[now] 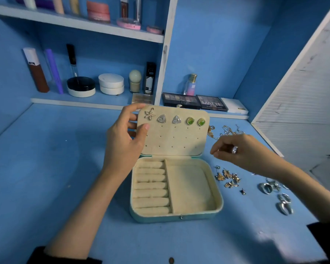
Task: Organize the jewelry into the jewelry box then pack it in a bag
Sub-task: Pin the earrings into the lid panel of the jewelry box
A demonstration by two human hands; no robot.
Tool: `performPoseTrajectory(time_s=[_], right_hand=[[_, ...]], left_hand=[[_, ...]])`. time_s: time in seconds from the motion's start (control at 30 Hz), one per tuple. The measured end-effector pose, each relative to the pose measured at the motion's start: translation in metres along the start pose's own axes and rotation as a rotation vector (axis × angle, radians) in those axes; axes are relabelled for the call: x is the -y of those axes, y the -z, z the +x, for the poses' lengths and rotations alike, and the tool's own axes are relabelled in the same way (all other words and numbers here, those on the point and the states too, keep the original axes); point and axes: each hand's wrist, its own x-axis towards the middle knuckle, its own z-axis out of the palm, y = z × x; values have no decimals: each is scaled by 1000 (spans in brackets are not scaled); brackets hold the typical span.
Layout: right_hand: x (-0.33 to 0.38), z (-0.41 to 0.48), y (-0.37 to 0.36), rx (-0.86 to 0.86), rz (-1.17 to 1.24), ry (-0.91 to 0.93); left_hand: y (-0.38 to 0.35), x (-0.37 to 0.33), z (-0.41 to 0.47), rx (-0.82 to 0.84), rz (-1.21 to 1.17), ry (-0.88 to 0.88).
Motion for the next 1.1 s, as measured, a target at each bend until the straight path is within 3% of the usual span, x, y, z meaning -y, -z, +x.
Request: performPoseTrajectory(time_s=[0.33,1.1], right_hand=[[-12,-12,11,235,-219,26],[-16,-28,10,368,-401,64]], left_hand=[[0,5,0,0,-4,-16],[-1,4,1,4,-21,-8]])
